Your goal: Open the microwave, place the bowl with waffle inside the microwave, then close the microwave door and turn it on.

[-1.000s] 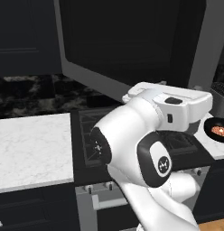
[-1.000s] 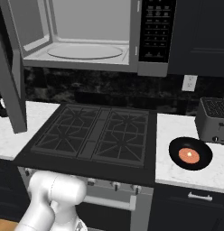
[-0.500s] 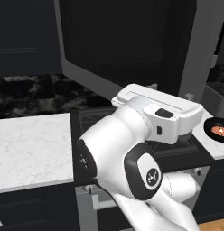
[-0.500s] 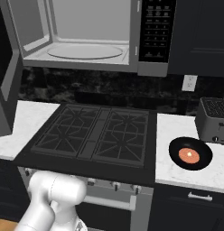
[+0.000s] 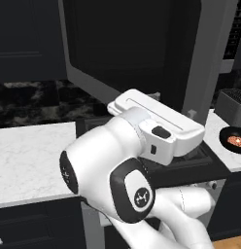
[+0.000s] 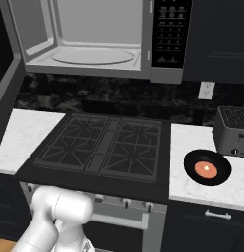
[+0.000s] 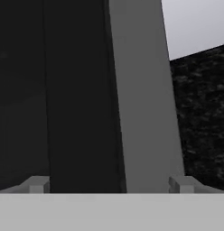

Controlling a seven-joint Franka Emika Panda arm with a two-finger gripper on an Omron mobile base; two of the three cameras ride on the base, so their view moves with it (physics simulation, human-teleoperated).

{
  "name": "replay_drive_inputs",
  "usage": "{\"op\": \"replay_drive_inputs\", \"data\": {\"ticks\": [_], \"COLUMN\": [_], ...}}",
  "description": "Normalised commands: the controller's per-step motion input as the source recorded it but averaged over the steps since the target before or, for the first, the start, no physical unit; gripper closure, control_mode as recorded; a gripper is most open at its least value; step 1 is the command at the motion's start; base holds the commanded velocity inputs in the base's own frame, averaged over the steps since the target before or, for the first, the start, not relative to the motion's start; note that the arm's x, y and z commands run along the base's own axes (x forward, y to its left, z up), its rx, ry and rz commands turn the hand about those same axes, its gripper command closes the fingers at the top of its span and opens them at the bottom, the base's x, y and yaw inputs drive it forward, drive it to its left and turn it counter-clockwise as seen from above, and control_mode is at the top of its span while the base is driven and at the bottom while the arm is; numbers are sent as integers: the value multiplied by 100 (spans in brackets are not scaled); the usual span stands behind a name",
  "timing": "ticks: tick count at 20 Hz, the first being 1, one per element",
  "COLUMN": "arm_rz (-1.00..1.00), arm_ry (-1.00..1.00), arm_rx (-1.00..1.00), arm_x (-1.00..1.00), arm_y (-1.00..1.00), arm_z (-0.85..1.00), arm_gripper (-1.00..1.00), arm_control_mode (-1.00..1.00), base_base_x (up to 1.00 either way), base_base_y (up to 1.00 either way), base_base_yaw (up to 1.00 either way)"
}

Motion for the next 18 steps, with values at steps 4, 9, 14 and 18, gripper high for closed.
{"op": "replay_drive_inputs", "data": {"ticks": [4, 9, 14, 18], "arm_rz": [31, 39, 15, 4], "arm_ry": [20, 19, -9, -6], "arm_rx": [-2, -4, 0, 1], "arm_x": [-10, -3, -42, -74], "arm_y": [30, 37, 30, 3], "arm_z": [4, 0, 1, 5], "arm_gripper": [-100, -100, -100, -100], "arm_control_mode": [-100, -100, -100, -100], "base_base_x": [0, 0, 0, 0], "base_base_y": [0, 0, 0, 0], "base_base_yaw": [0, 0, 0, 0]}}
